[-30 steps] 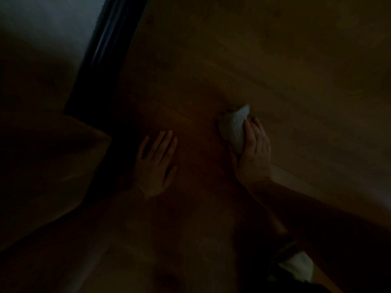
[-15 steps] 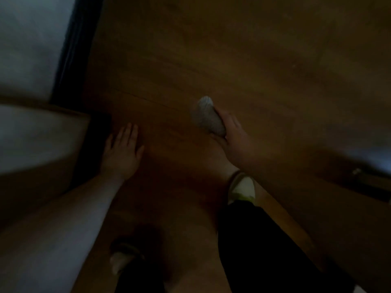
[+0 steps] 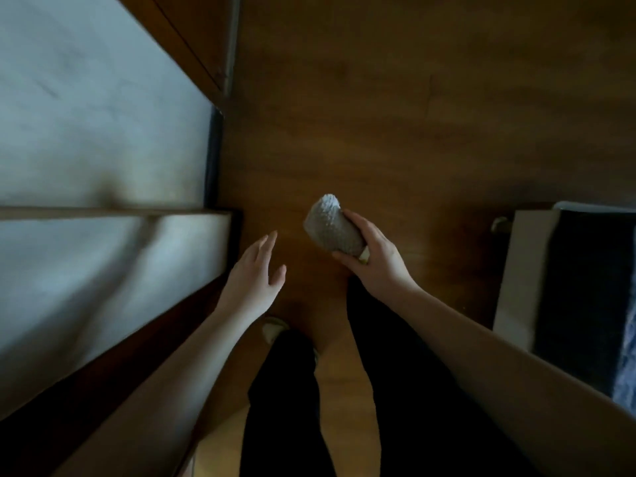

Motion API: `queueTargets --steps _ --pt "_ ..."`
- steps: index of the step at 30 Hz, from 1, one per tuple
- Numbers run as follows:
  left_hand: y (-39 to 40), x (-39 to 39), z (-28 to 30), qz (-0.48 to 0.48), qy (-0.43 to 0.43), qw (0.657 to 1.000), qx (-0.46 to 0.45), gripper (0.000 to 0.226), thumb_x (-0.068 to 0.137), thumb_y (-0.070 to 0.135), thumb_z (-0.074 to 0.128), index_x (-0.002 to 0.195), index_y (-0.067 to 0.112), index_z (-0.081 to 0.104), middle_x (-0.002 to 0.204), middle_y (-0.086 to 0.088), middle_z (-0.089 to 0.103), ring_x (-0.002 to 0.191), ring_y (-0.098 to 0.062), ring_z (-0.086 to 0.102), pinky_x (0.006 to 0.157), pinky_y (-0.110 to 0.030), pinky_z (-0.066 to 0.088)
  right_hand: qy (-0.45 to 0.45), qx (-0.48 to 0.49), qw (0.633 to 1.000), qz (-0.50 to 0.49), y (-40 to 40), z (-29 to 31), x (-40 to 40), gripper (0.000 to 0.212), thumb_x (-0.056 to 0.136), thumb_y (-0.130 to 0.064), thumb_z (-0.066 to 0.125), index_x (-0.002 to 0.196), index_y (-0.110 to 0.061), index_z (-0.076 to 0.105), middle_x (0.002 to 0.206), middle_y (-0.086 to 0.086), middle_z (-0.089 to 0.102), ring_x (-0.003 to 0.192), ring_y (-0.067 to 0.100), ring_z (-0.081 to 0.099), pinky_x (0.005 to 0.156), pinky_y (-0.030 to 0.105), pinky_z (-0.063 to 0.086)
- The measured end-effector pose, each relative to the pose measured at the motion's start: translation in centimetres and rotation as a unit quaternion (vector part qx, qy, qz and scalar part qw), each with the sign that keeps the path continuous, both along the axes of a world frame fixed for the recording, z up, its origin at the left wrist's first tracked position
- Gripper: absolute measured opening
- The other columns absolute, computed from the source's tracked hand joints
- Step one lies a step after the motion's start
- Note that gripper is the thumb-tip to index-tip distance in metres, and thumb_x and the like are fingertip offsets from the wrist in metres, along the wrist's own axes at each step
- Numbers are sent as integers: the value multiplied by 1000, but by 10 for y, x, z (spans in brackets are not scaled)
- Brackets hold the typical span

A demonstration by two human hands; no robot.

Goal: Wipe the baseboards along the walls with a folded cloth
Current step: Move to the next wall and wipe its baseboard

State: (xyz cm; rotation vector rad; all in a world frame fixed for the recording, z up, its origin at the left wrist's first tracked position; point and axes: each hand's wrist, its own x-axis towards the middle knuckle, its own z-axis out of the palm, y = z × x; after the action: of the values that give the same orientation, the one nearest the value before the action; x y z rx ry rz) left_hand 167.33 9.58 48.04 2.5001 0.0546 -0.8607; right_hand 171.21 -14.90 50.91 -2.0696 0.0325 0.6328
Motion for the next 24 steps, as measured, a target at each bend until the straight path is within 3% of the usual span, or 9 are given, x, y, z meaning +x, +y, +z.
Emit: queueTargets --steps 5,9,11,15,20,24 --pt "-27 49 143 4 -111 992 -58 84 91 45 61 157 25 12 161 0 24 146 -17 27 114 -35 32 29 97 994 -42 -21 121 22 64 82 -37 77 136 -42 44 122 -28 54 110 -16 51 82 2 43" --pt "-52 80 227 -34 -181 981 -56 96 85 50 66 156 36 4 161 4 23 145 -11 26 111 -27 27 8 139 989 -49 -52 193 48 58 80 -34 79 130 -42 50 119 -18 61 108 -1 60 89 25 53" --pt "-65 93 258 -51 -207 976 -56 96 83 52 64 156 39 4 161 6 22 143 -4 23 112 -26 25 -11 146 988 -38 -69 220 62 57 80 -33 79 128 -43 51 118 -19 62 107 -1 61 90 25 55" --pt "-87 115 300 -76 -216 972 -59 96 84 52 67 155 44 2 162 13 18 140 3 17 112 -25 25 -48 154 987 -17 -92 260 85 56 79 -32 80 123 -51 50 115 -27 61 106 -7 60 84 14 53" --pt "-95 147 328 -111 -229 963 -83 93 81 72 54 153 50 -1 144 52 -10 128 33 -7 100 -5 12 -83 165 983 -6 -94 283 112 57 81 -27 79 124 -49 50 120 -20 62 110 -4 60 87 16 53" --pt "-80 184 332 -130 -224 960 -108 96 79 77 55 152 52 -3 143 53 -13 126 35 -9 98 -5 12 -101 156 983 -3 -78 290 138 57 81 -23 79 124 -51 53 121 -23 61 112 -3 59 90 16 51"
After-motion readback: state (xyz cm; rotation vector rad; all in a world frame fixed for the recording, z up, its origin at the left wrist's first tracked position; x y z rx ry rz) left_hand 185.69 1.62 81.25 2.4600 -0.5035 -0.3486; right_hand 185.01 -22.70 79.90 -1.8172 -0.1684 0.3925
